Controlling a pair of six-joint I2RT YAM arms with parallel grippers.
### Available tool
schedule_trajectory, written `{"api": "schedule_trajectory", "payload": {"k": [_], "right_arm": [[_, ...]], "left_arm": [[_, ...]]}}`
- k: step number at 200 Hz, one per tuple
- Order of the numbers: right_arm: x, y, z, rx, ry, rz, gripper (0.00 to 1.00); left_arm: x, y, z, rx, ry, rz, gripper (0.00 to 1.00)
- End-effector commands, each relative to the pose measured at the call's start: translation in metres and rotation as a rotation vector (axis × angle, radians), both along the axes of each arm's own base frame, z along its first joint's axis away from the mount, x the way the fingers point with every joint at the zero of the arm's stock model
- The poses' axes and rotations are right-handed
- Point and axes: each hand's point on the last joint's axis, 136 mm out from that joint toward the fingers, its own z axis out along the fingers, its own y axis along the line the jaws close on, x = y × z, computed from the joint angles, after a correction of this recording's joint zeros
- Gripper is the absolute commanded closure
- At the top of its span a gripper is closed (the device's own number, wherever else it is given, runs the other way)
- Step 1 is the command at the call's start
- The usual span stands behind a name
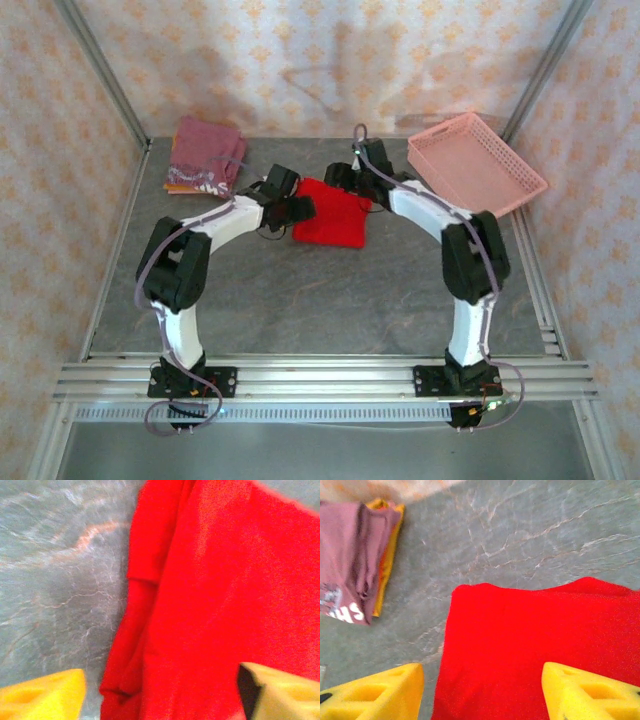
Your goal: Fold and stack the t-shirts
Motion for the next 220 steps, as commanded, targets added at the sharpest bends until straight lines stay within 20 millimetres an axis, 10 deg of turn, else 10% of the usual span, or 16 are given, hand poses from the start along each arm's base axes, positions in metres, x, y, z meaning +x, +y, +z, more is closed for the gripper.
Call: {"api": "schedule_trajectory", "payload": {"k": [1, 43, 129, 220], "right_arm": [[-0.005, -0.034, -0.002, 0.012, -0.029, -0.085, 0.32], [-0.027, -0.059, -0.041, 0.005, 0.058, -0.108, 0.29], [-0.035, -0.039, -0.112, 0.045, 0.25, -0.041, 0.33], [-0.038, 0.006, -0.129, 0.127, 0.312, 0.033, 0.66]], "left_arm": [[0.004, 0.025, 0.042, 0.095, -0.092, -0.012, 0.01], [0.017, 0.034, 0.029, 0.19, -0.035, -0.139, 0.0], [0.031, -0.005, -0.036, 0.081, 0.125, -0.235, 0.08], [0.047, -0.016, -0.044, 0.046, 0.131, -0.215, 0.72]]}}
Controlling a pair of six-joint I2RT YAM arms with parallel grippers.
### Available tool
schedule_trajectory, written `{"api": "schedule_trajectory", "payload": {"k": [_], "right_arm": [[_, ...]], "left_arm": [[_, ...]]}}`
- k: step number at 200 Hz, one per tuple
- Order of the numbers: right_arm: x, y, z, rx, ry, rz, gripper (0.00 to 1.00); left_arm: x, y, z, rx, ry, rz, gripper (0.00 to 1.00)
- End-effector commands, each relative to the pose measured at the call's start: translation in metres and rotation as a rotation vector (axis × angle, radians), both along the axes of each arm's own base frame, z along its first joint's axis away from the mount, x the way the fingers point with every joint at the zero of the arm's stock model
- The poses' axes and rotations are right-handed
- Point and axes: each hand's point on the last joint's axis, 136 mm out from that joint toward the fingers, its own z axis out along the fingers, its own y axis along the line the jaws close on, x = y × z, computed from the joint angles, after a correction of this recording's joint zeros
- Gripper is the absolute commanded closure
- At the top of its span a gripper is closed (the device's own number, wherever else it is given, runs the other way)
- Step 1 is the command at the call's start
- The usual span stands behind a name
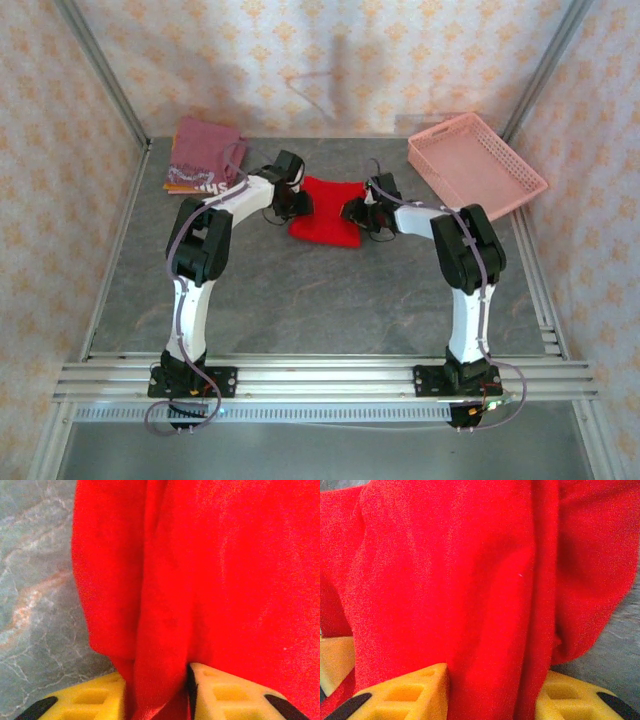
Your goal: Fold and stack the t-shirts
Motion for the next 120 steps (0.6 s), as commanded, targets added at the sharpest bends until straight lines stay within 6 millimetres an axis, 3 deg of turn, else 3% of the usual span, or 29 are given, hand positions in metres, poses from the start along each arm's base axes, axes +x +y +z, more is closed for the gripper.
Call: {"api": "schedule_trajectory", "payload": {"k": [1, 31, 89, 120], "right_arm": [[-0.003, 0.024, -0.004, 0.036, 0.019, 0.038, 0.66], [0.003, 0.041, -0.001, 0.046, 0.007, 0.054, 0.71], [0.017, 0.046, -0.002, 0.038, -0.004, 0.048, 0.7], [0.017, 0.052, -0.002, 0.038, -0.004, 0.06, 0.7]], "left_arm": [[0.006, 0.0, 0.004, 0.017, -0.008, -0.002, 0.73], [0.011, 0.017, 0.014, 0.063, -0.029, 0.014, 0.73], [0.016, 0.066, 0.035, 0.144, -0.085, 0.141, 0.14], [0.024, 0.106, 0.067, 0.236, -0.184, 0.21, 0.11]]}}
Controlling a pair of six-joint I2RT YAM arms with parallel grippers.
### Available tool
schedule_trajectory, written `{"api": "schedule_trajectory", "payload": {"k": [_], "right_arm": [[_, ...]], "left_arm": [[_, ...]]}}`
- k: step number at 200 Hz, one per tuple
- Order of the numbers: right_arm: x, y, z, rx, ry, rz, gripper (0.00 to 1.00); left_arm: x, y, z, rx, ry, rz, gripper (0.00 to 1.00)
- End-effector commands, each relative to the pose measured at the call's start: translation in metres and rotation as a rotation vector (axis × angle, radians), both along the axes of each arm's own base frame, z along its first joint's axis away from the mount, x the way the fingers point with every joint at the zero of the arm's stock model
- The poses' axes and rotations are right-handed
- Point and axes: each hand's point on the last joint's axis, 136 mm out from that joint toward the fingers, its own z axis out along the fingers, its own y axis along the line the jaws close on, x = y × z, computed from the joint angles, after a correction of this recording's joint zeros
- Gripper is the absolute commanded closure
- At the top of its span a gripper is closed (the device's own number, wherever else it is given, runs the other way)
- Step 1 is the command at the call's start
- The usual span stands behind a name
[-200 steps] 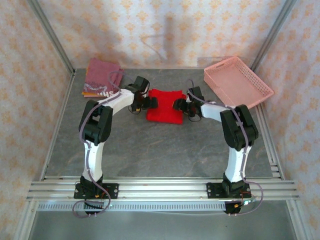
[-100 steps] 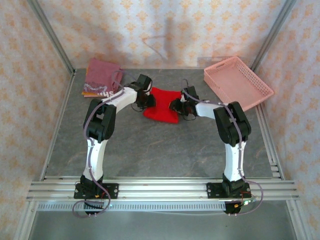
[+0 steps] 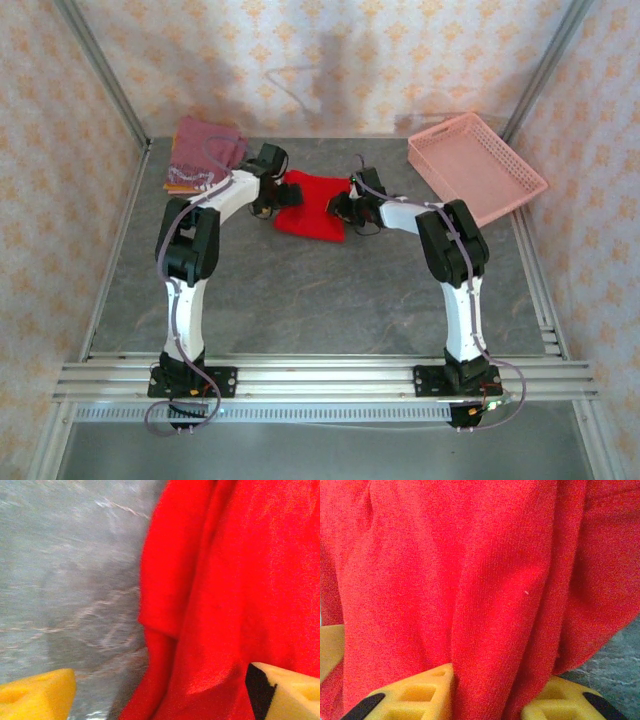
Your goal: Fold and stack the t-shirts
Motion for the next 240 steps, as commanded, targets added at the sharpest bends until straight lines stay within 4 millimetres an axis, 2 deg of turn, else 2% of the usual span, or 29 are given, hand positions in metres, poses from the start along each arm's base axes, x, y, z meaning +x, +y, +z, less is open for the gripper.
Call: {"api": "schedule_trajectory", "payload": {"k": [1, 37, 60, 92, 113, 136, 161, 186, 240], "right_arm": [[-0.002, 0.012, -0.005, 0.001, 0.015, 0.021, 0.7], [-0.003, 0.017, -0.006, 0.005, 0.016, 0.031, 0.69], [-0.004, 0.018, -0.007, 0.008, 0.02, 0.033, 0.69], [-0.006, 0.017, -0.008, 0.003, 0.026, 0.037, 0.69], [-0.008, 0.015, -0.009, -0.008, 0.029, 0.039, 0.69], [-0.011, 0.014, -0.011, -0.013, 0.033, 0.04, 0.69], [-0.013, 0.013, -0.012, -0.016, 0.036, 0.04, 0.69], [-0.015, 0.011, -0.011, -0.025, 0.035, 0.042, 0.69], [-0.018, 0.006, -0.004, -0.039, 0.02, 0.041, 0.69]], "left_arm": [[0.011, 0.038, 0.051, 0.107, -0.134, 0.068, 0.12], [0.03, 0.11, 0.075, 0.273, -0.185, 0.232, 0.13], [0.047, 0.158, 0.079, 0.328, -0.188, 0.352, 0.13], [0.075, 0.206, 0.07, 0.357, -0.138, 0.468, 0.13], [0.088, 0.228, 0.051, 0.331, -0.08, 0.543, 0.14], [0.095, 0.238, 0.034, 0.226, -0.037, 0.625, 0.16], [0.093, 0.235, 0.008, 0.106, 0.018, 0.681, 0.2], [0.069, 0.231, -0.013, 0.083, 0.119, 0.708, 0.23], [0.012, 0.22, -0.024, 0.064, 0.164, 0.686, 0.25]]}}
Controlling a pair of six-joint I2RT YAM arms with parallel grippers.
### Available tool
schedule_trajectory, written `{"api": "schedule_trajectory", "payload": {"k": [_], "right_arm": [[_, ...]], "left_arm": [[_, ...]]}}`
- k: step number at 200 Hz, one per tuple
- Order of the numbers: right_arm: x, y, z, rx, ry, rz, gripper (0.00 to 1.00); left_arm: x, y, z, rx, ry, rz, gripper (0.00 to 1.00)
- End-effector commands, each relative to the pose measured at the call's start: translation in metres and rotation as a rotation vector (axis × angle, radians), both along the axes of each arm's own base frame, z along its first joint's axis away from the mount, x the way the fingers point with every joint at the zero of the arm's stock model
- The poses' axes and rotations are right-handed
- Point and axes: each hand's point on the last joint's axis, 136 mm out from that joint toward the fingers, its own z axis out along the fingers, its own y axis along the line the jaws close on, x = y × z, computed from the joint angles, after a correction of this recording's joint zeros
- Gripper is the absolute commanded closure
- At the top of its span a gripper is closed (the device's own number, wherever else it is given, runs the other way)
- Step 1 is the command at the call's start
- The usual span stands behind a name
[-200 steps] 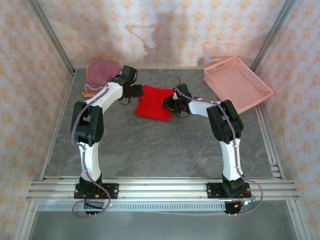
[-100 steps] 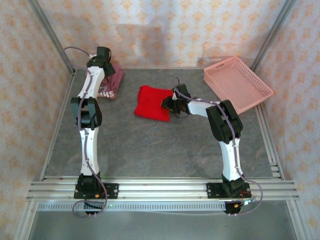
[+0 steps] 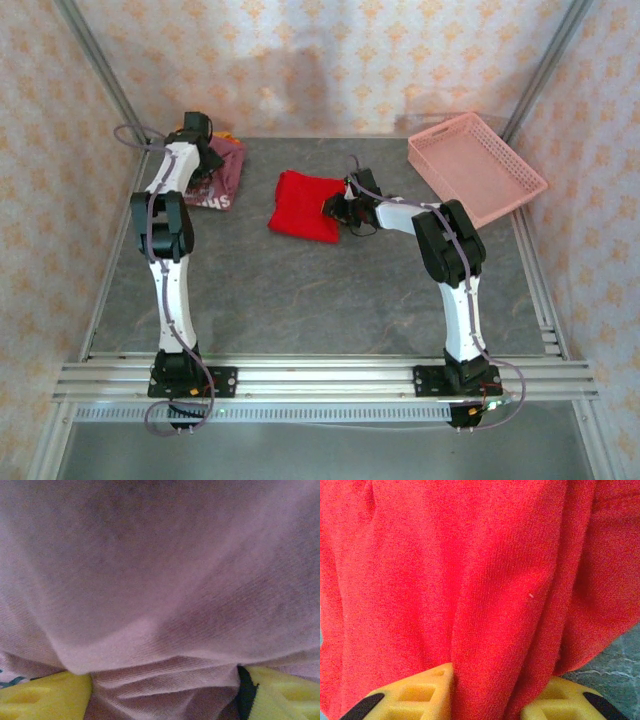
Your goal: Fold and stack the t-shirts
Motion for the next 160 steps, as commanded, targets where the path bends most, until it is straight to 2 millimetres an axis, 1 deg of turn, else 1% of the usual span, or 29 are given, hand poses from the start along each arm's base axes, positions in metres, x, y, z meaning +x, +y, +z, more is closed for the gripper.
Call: {"api": "schedule_trajectory", "payload": {"k": [1, 29, 62, 76, 97, 117, 141, 160], "right_arm": [[-0.013, -0.006, -0.001, -0.037, 0.021, 0.01, 0.69], [-0.014, -0.005, -0.001, -0.032, 0.023, 0.013, 0.69], [-0.014, -0.005, -0.001, -0.032, 0.021, 0.012, 0.69], [-0.015, -0.006, -0.001, -0.033, 0.021, 0.012, 0.69], [-0.015, -0.007, -0.001, -0.036, 0.017, 0.008, 0.69], [-0.016, -0.008, -0.001, -0.037, 0.017, 0.011, 0.69], [-0.015, -0.008, 0.0, -0.036, 0.014, 0.013, 0.69], [-0.015, -0.007, 0.002, -0.033, 0.012, 0.015, 0.69]], "left_arm": [[-0.052, -0.011, -0.036, -0.076, 0.151, 0.017, 0.25], [-0.069, -0.011, -0.034, -0.065, 0.166, 0.015, 0.25], [-0.071, -0.012, -0.032, -0.07, 0.158, 0.02, 0.25], [-0.072, -0.013, -0.027, -0.079, 0.143, 0.03, 0.25], [-0.083, -0.014, -0.025, -0.09, 0.129, 0.054, 0.25], [-0.089, -0.016, -0.024, -0.12, 0.102, 0.061, 0.25], [-0.085, -0.011, -0.011, -0.101, 0.087, 0.048, 0.23], [-0.072, -0.011, 0.007, -0.092, 0.034, 0.023, 0.19]]}}
